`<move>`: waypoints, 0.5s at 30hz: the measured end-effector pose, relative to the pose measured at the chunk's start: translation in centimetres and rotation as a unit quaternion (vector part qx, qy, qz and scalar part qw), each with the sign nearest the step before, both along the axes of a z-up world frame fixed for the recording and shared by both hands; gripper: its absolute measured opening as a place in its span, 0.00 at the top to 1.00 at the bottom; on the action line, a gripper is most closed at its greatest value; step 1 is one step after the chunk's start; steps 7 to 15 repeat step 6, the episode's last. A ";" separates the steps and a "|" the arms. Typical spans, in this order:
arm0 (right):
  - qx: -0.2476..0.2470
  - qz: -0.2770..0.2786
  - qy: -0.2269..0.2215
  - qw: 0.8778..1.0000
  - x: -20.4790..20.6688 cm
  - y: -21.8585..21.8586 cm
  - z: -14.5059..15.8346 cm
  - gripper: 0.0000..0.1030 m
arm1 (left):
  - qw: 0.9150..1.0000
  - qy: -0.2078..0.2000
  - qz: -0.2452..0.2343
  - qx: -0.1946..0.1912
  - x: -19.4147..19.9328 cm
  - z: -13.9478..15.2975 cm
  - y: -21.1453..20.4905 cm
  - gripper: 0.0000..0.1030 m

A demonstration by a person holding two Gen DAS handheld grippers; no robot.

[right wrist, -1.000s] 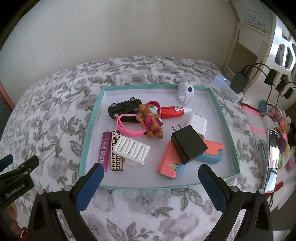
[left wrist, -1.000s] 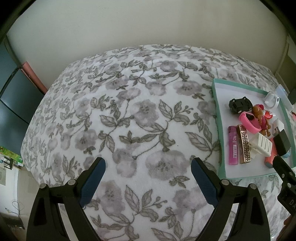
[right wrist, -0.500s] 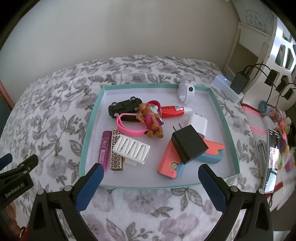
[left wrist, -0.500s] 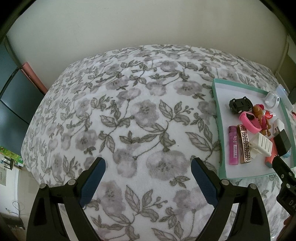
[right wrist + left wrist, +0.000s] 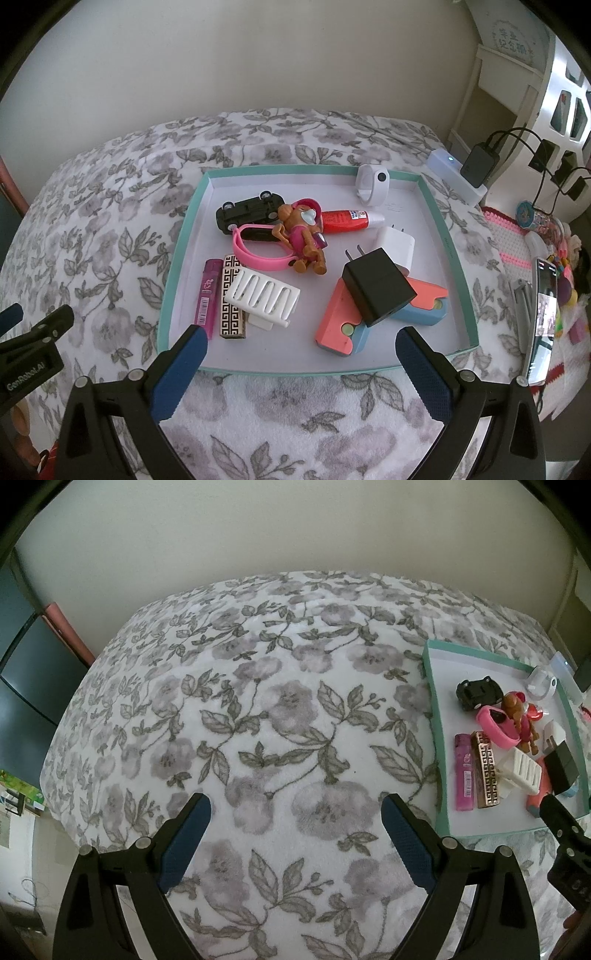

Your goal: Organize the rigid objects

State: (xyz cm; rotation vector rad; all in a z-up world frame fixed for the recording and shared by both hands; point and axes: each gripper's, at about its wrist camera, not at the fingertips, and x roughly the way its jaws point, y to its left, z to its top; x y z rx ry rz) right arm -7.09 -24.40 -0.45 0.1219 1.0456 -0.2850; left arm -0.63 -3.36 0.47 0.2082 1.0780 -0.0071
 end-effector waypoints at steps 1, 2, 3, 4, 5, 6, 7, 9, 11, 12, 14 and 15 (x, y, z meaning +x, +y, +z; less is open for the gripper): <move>0.000 0.000 0.000 1.000 0.0 0.0 0.0 0.00 | 1.000 -0.003 0.000 0.000 0.0 0.1 0.0 0.09; 0.000 0.000 0.000 1.000 0.0 0.0 0.0 0.00 | 1.000 -0.007 0.000 0.000 -0.1 0.3 0.0 0.09; 0.000 0.000 0.000 1.000 0.0 0.0 0.0 0.00 | 1.000 -0.008 0.000 -0.001 -0.1 0.4 -0.1 0.09; 0.000 0.000 0.000 1.000 0.0 0.0 0.0 0.00 | 1.000 -0.007 -0.001 -0.002 -0.1 0.4 -0.1 0.09; 0.000 0.000 0.000 1.000 0.0 0.0 0.0 0.00 | 1.000 -0.006 -0.001 -0.003 -0.1 0.4 -0.1 0.09; 0.000 0.000 0.000 1.000 0.0 0.0 0.0 0.00 | 1.000 -0.005 -0.001 -0.003 -0.1 0.3 -0.2 0.09; 0.000 0.000 0.000 1.000 0.0 0.0 0.0 0.00 | 1.000 -0.005 -0.001 -0.003 -0.1 0.3 -0.2 0.09; 0.000 0.000 0.000 1.000 0.0 0.0 0.0 0.00 | 1.000 -0.005 -0.001 -0.003 -0.1 0.3 -0.2 0.09; 0.000 0.000 0.000 1.000 0.0 0.0 0.0 0.00 | 1.000 -0.005 -0.001 -0.003 -0.1 0.3 -0.2 0.09; 0.000 0.000 0.000 1.000 0.0 0.0 0.0 0.00 | 1.000 -0.005 -0.001 -0.003 -0.1 0.3 -0.2 0.09; 0.000 0.000 0.000 1.000 0.0 0.0 0.0 0.00 | 1.000 -0.005 -0.001 -0.003 -0.1 0.3 -0.2 0.09; 0.000 0.000 0.000 1.000 0.0 0.0 0.0 0.00 | 1.000 -0.005 -0.001 -0.003 -0.1 0.3 -0.2 0.09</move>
